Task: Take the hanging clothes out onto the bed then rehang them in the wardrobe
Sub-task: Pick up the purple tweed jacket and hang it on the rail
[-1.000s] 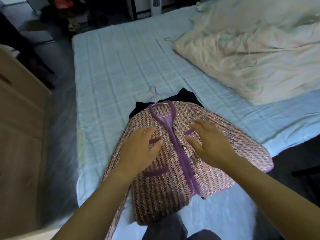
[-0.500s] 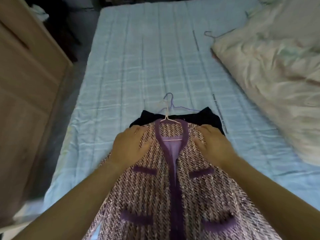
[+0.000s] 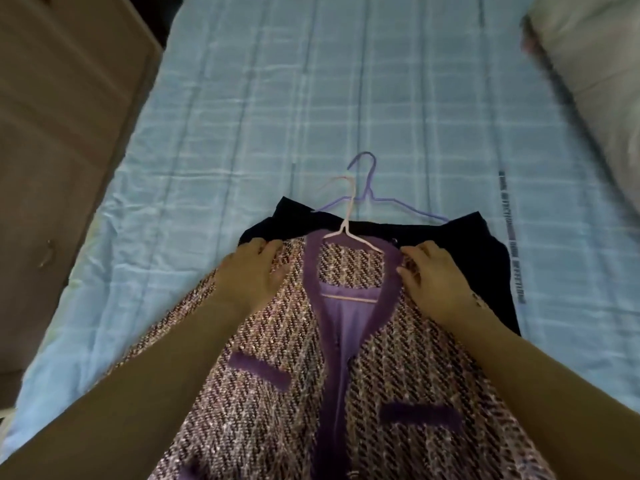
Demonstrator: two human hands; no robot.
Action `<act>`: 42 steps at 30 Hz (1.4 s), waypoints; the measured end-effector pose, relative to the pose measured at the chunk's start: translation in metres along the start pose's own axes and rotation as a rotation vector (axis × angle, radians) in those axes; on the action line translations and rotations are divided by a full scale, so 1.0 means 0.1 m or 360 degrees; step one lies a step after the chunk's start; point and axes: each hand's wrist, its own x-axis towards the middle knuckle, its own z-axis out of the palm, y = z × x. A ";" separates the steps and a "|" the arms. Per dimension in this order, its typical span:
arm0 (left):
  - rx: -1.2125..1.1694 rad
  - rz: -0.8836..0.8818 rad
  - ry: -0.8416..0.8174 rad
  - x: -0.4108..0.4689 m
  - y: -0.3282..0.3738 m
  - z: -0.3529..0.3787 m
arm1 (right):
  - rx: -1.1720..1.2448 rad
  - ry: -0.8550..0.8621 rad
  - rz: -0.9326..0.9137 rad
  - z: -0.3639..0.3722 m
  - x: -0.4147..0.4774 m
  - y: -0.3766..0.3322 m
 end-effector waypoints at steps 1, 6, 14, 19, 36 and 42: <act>-0.0025 -0.0012 0.0026 0.03 0.01 0.04 | 0.0038 0.0023 -0.0025 0.03 0.03 0.01; -0.0118 -0.0087 0.0018 0.17 0.01 0.08 | 0.0240 -0.0004 -0.0155 0.07 0.12 0.04; -0.0137 -0.0168 0.0083 0.25 0.08 0.16 | 0.0283 -0.0037 -0.0069 0.08 0.14 0.04; -0.0215 -0.0064 0.0086 0.16 0.00 -0.02 | 0.0398 0.0074 -0.0126 -0.09 0.08 -0.07; -0.0360 -0.0042 0.0596 -2.31 -0.23 -1.72 | 0.0367 0.0231 -0.0670 -1.44 -1.64 -1.62; -0.0339 -0.0163 0.0874 -3.44 -0.60 -2.13 | 0.0388 0.0244 -0.0962 -1.71 -2.17 -2.48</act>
